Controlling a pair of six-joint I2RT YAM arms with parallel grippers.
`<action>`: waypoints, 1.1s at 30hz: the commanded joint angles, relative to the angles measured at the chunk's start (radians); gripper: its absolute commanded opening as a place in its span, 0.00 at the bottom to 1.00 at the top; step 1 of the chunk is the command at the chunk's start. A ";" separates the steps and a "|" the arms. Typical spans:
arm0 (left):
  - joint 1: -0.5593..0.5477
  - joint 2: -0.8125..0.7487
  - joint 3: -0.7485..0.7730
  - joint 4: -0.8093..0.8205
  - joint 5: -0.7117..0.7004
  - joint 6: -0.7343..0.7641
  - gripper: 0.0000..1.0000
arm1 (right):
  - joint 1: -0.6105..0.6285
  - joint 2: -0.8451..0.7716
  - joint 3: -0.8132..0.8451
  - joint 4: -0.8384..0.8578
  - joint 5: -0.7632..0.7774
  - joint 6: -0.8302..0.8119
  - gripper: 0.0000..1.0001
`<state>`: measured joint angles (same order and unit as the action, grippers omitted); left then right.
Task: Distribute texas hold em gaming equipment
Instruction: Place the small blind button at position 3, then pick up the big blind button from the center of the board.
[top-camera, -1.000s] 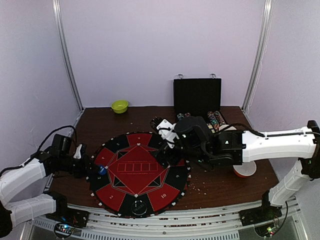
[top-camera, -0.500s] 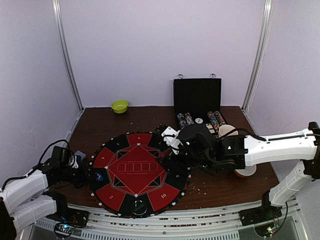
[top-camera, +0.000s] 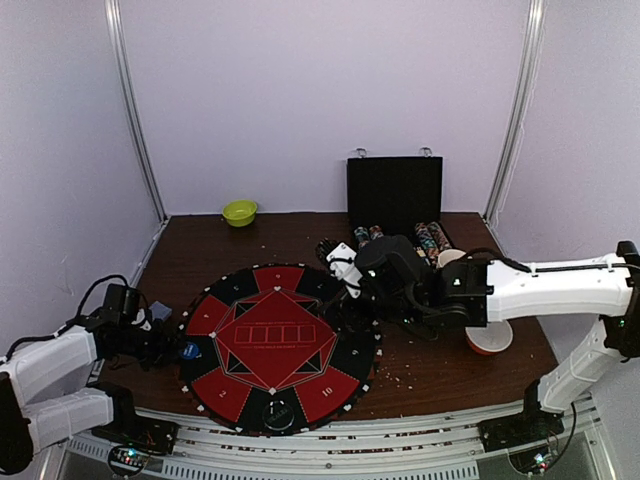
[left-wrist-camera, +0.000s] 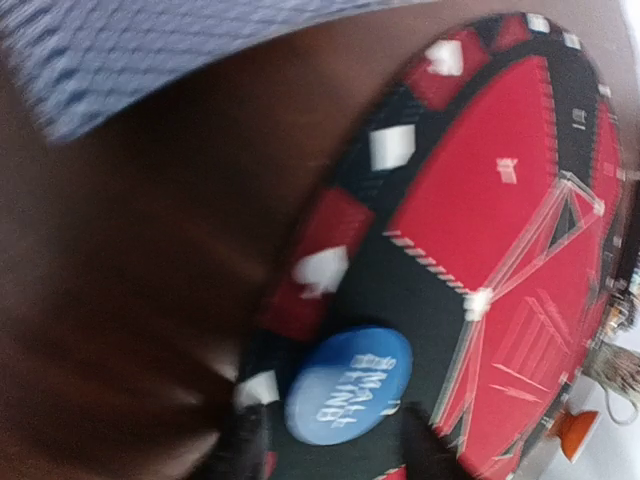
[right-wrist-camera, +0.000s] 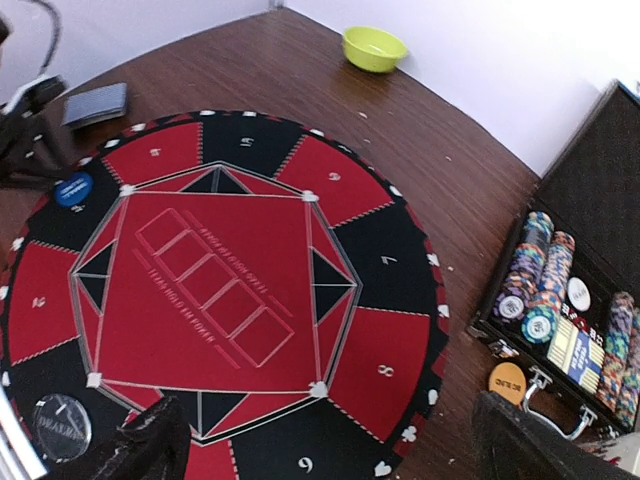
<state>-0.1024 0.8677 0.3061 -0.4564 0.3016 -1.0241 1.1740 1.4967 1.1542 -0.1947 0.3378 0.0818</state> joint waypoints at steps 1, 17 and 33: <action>0.007 -0.016 0.055 -0.192 -0.176 -0.020 0.87 | -0.143 0.101 0.149 -0.281 0.087 0.175 1.00; -0.144 0.068 0.517 0.058 -0.219 0.317 0.98 | -0.489 0.463 0.297 -0.346 -0.099 0.352 0.76; -0.232 0.170 0.576 0.160 -0.248 0.430 0.98 | -0.551 0.593 0.363 -0.350 -0.079 0.419 0.67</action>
<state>-0.3340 1.0546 0.8604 -0.3706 0.0677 -0.6331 0.6312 2.0731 1.5063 -0.5514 0.2642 0.4797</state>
